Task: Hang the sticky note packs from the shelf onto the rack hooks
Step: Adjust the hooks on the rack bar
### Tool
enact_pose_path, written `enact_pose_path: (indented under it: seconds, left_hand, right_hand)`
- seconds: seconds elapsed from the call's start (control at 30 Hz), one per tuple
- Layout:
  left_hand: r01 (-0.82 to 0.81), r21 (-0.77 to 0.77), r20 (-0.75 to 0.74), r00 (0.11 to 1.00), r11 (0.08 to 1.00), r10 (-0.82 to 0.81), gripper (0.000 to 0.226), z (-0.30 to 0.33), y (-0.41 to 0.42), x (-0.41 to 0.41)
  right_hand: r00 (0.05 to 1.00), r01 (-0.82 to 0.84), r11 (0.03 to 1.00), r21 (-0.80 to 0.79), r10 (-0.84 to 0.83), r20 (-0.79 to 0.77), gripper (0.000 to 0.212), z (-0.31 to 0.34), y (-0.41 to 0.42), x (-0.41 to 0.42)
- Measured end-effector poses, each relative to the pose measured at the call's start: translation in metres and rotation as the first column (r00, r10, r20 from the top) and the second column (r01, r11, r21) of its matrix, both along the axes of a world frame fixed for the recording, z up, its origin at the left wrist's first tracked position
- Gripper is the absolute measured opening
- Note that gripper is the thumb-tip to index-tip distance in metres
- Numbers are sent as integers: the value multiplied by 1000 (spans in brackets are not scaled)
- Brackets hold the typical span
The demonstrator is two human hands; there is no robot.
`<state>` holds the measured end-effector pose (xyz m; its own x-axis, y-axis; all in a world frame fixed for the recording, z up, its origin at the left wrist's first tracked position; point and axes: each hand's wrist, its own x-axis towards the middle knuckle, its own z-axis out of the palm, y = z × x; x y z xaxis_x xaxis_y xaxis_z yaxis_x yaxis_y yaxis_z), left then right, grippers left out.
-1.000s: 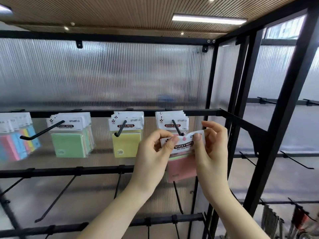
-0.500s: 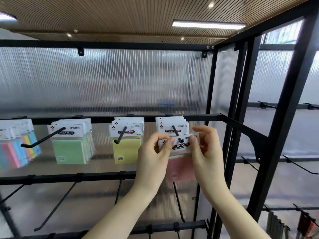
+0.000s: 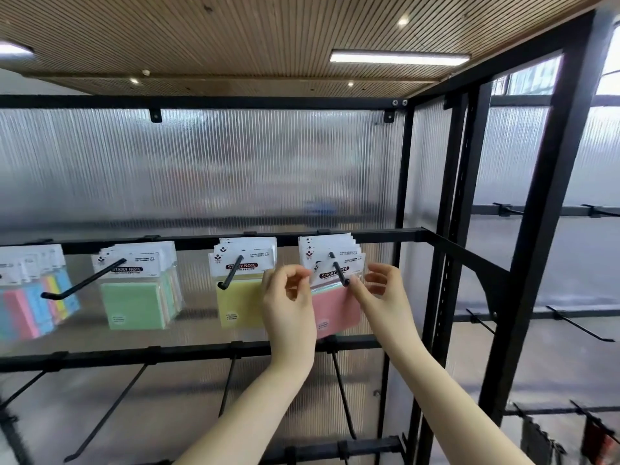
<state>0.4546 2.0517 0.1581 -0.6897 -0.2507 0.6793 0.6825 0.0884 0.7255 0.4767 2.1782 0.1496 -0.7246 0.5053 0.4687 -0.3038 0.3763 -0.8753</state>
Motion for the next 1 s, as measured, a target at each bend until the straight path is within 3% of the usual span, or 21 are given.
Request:
enact_pose_path:
  seconds: [0.17, 0.3, 0.67, 0.83, 1.0]
  left_hand:
    - [-82, -89, -149, 986, 993, 68, 17, -14, -2, -6]
    - [-124, -153, -155, 983, 980, 100, 13, -19, -1, -14]
    - [-213, -453, -118, 977, 866, 178, 41, -27, 4, -16]
    - [-135, -591, -82, 991, 795, 107, 67, -40, -6, -8]
    - [41, -585, 78, 997, 810, 6, 59, -54, -29, 2]
  right_hand:
    - [998, -18, 1000, -16, 19, 52, 35, -5, 0, -14]
    - [1000, -6, 1000, -28, 7, 25, 25, -10, -3, -21]
    - [999, 52, 998, -23, -52, 3, 12, -20, -7, -26]
    - [992, 56, 998, 28, -59, 112, 27, -32, -10, -15]
    - [892, 79, 981, 179, -149, 426, 34, -55, -20, -3]
